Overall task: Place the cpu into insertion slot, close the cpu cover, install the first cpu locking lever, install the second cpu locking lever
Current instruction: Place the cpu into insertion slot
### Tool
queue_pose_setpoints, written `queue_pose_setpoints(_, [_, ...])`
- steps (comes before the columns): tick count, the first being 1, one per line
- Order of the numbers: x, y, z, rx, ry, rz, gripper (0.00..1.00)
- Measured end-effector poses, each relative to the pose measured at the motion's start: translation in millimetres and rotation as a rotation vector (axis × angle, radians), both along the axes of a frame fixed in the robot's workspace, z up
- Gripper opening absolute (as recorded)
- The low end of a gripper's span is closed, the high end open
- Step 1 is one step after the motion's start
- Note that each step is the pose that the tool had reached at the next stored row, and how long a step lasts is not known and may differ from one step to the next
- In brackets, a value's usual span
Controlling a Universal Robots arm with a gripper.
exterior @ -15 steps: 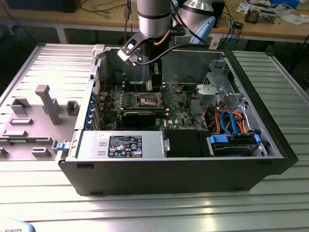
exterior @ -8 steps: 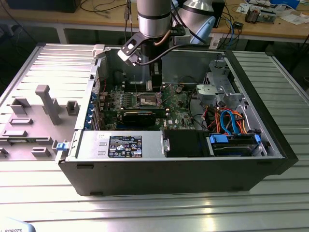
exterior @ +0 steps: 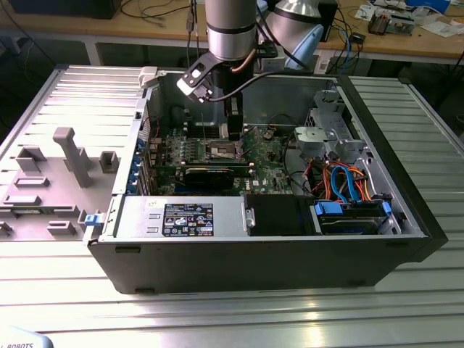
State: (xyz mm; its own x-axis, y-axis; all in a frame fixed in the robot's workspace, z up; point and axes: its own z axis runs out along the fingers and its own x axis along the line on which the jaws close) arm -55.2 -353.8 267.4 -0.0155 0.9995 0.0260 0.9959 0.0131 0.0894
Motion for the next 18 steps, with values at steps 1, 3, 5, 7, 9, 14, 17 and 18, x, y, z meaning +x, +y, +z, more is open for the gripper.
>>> queue_pose_setpoints(1, [0.0, 0.0, -1.1, 0.0001, -0.0001, 0.0, 0.54])
queue_pose_setpoints(3, [0.0, 0.0, -3.2, 0.0, 0.0, 0.0, 0.54])
queue_pose_setpoints(5, [0.0, 0.0, -5.1, 0.0, 0.0, 0.0, 0.54])
queue_pose_setpoints(7, [0.0, 0.0, -7.4, 0.0, 0.0, 0.0, 0.54])
queue_pose_setpoints(9, [0.0, 0.0, -9.3, 0.0, 0.0001, 0.0, 0.54])
queue_pose_setpoints(14, [-1.0, 0.1, -14.8, -0.0005, 0.0, 0.0, 0.54])
queue_pose_setpoints(17, [-2.8, 0.7, -15.8, -0.0007, 0.0001, 0.0, 0.54])
queue_pose_setpoints(18, [-2.8, 0.7, -15.9, -0.0006, 0.0001, 0.0, 0.54])
